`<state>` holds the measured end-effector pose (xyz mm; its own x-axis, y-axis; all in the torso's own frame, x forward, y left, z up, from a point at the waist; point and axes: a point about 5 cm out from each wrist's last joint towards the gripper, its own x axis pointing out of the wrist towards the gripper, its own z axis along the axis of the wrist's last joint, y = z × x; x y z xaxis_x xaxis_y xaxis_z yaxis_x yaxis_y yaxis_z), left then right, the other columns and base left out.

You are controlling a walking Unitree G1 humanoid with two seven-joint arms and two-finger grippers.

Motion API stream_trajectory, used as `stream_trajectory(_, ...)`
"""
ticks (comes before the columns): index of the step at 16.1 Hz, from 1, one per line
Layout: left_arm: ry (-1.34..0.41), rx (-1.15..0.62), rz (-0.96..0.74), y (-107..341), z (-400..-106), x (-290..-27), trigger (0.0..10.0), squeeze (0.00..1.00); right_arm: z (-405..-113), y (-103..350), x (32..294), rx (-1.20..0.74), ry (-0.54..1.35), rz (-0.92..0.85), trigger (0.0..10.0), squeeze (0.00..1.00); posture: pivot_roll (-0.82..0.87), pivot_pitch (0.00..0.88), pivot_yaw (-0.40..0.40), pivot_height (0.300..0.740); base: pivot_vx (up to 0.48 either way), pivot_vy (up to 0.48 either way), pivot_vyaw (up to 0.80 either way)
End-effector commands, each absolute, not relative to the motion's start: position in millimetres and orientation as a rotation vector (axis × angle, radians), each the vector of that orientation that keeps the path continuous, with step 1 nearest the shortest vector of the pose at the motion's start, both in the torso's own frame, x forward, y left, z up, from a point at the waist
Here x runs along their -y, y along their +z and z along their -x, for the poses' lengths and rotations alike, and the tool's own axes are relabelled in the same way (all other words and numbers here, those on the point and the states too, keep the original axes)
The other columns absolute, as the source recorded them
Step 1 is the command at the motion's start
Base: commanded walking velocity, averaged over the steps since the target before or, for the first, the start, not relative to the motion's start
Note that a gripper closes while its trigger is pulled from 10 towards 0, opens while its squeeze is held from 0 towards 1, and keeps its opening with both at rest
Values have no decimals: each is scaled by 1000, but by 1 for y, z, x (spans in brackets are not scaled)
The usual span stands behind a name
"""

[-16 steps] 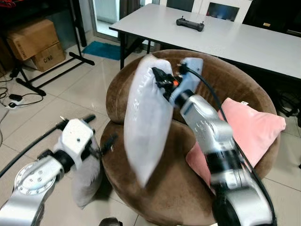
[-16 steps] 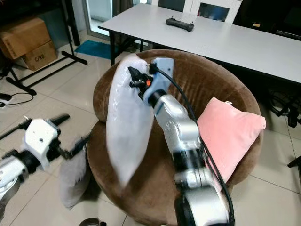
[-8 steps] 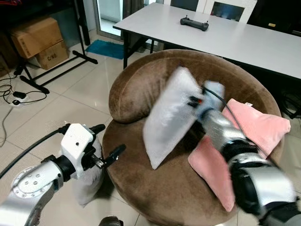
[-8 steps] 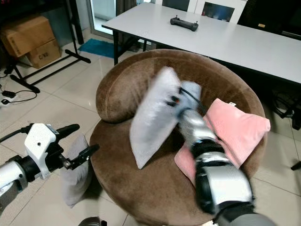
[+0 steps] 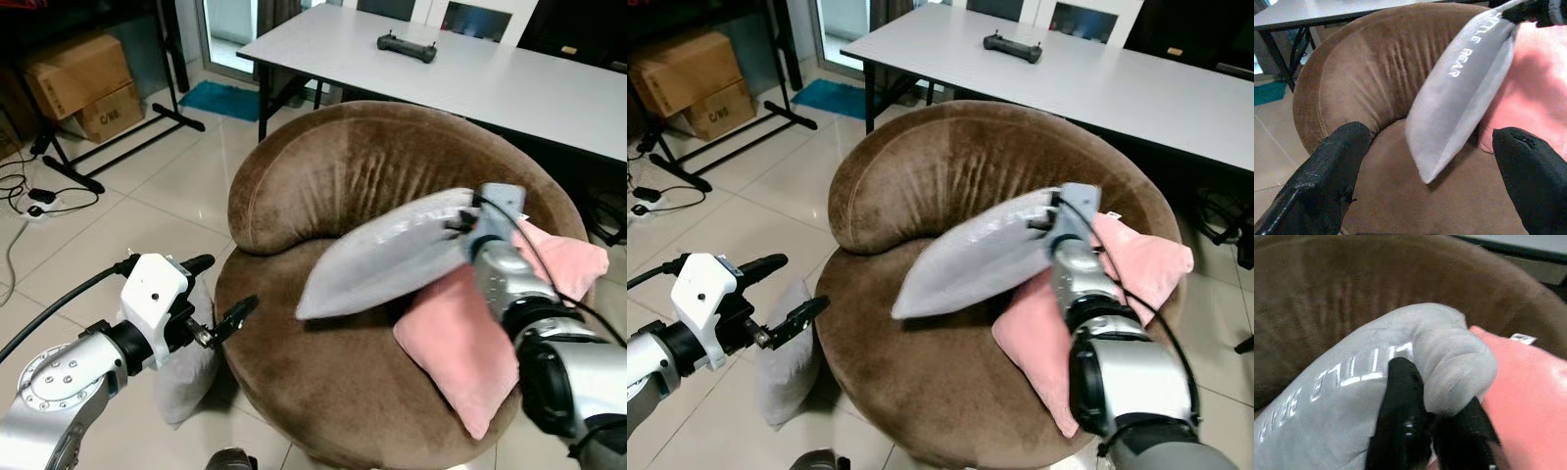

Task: Move the pillow to the sofa from floor

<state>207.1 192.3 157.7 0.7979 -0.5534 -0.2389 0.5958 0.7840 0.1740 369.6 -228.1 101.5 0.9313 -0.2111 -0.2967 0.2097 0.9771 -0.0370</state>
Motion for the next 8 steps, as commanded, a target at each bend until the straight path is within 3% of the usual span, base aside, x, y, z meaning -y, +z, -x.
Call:
stream_trajectory(1, -629, -152, -254, 162, -209, -190, 10000, 0, -376, 119, 233, -237, -203, 42, 10000, 1000, 123, 0, -88, 740, 0, 0, 0)
stream_trajectory(4, -597, -120, -249, 161, -212, -184, 10000, 0, -375, 115, 228, -199, -163, -37, 10000, 1000, 122, 0, -92, 740, 0, 0, 0)
stream_trajectory(6, -510, -63, -265, 164, -216, -182, 10000, 0, -371, 118, 239, -145, -244, -7, 10000, 1000, 118, 0, -97, 740, 0, 0, 0)
stream_trajectory(8, -362, 29, -237, 168, -224, -178, 10000, 0, -370, 133, 248, 7, -282, -127, 10000, 1000, 101, 0, -105, 740, 0, 0, 0)
